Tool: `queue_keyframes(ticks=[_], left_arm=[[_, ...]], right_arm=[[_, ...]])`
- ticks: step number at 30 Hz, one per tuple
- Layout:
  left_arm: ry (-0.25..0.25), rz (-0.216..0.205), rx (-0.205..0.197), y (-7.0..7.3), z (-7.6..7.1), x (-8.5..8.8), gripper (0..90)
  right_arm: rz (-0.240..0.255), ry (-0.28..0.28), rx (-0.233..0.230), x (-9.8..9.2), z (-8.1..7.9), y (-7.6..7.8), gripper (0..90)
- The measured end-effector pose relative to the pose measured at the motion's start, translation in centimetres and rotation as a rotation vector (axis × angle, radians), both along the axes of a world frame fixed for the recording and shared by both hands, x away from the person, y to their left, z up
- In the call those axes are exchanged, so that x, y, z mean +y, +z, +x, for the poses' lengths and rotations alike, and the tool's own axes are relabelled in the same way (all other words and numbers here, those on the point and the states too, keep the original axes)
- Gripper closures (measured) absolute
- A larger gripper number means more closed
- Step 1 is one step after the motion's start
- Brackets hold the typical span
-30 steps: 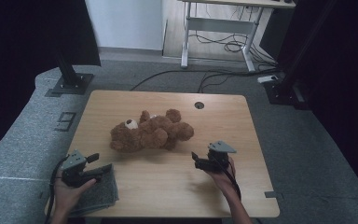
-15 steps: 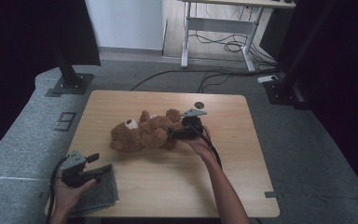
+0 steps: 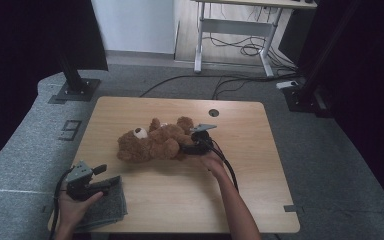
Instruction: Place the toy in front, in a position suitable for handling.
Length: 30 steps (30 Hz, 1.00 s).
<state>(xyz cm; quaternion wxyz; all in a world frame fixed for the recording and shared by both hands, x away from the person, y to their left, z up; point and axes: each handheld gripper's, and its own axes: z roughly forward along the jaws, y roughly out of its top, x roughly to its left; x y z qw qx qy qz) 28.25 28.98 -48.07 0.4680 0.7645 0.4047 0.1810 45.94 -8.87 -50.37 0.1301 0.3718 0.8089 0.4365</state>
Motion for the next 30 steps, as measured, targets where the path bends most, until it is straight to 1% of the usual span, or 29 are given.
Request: queue_keyframes(ticks=[1,2,3,4,5,6,7,9,10,11,13,14,15,16,18,19,21,22,24,25,26,28,29,30], left_arm=[[-0.001,-0.003,0.001,0.0,0.0,0.0,27.8],[-0.003,-0.003,0.002,0.0,0.0,-0.1,27.8],[-0.003,-0.001,0.003,-0.1,0.0,-0.1,27.8],[-0.004,0.001,0.004,-0.1,0.0,-0.2,27.8],[-0.004,0.001,0.004,-0.1,0.0,-0.2,27.9],[-0.004,0.002,0.004,-0.1,0.0,-0.2,27.9],[-0.004,0.003,0.004,-0.1,0.0,-0.2,27.9],[-0.002,0.002,0.005,-0.1,0.1,-0.2,27.9],[-0.002,-0.001,0.005,-0.1,0.0,-0.1,27.9],[-0.002,-0.001,0.005,-0.1,0.0,-0.1,27.9],[0.000,-0.003,0.003,-0.1,0.0,0.0,27.9],[0.002,-0.007,0.001,0.0,0.0,0.0,27.9],[0.002,-0.007,0.001,0.0,0.0,0.0,27.9],[0.003,-0.009,0.000,0.0,-0.1,0.1,27.8],[0.006,-0.013,-0.002,0.1,-0.1,0.1,27.9],[0.006,-0.014,-0.003,0.1,-0.1,0.1,27.9],[0.006,-0.013,-0.003,0.1,-0.1,0.1,27.9],[0.005,-0.013,-0.004,0.1,-0.1,0.1,27.9],[0.004,-0.012,-0.004,0.2,-0.2,0.1,27.9],[0.007,-0.012,-0.004,0.2,-0.2,0.1,27.9],[0.010,-0.015,-0.003,0.2,-0.2,0.1,27.9],[0.011,-0.015,-0.003,0.2,-0.2,0.2,27.9],[0.012,-0.016,-0.004,0.2,-0.2,0.2,27.9],[0.013,-0.017,-0.006,0.2,-0.3,0.3,27.9]], right_arm=[[-0.002,0.010,-0.005,-0.1,-0.2,0.0,44.7],[-0.010,0.027,-0.040,-0.3,-0.8,0.0,52.4],[-0.010,0.027,-0.040,-0.3,-0.8,0.0,52.4],[-0.014,0.028,-0.077,-0.3,-1.3,-0.1,57.2],[-0.014,0.028,-0.077,-0.3,-1.3,-0.1,57.2],[-0.014,0.026,-0.086,-0.3,-1.5,-0.1,58.3],[-0.009,0.028,-0.101,-0.4,-2.0,-0.1,61.4],[-0.005,0.028,-0.104,-0.5,-2.2,-0.2,62.2],[0.010,0.035,-0.095,-0.8,-2.6,-0.2,63.8],[0.014,0.038,-0.088,-0.9,-2.8,-0.1,64.2],[0.016,0.042,-0.090,-1.1,-3.0,-0.1,64.2],[0.015,0.030,-0.086,-1.5,-3.8,-0.1,64.3],[0.015,0.030,-0.086,-1.5,-3.8,-0.1,64.3],[0.024,0.017,-0.079,-2.1,-4.5,0.0,64.2],[0.027,0.013,-0.080,-2.3,-4.7,0.0,64.2],[0.033,0.001,-0.079,-3.1,-5.4,-0.1,64.2],[0.039,-0.004,-0.079,-3.4,-5.6,-0.1,64.1],[0.052,-0.017,-0.076,-4.3,-6.2,-0.3,64.2],[0.061,-0.027,-0.071,-4.9,-6.7,-0.3,64.1],[0.061,-0.027,-0.071,-4.9,-6.7,-0.3,64.1],[0.061,-0.046,-0.075,-5.6,-7.6,-0.4,64.1],[0.060,-0.049,-0.076,-5.8,-7.9,-0.4,64.0],[0.061,-0.058,-0.076,-6.1,-8.4,-0.4,64.0],[0.054,-0.060,-0.087,-6.5,-9.2,-0.5,63.8]])
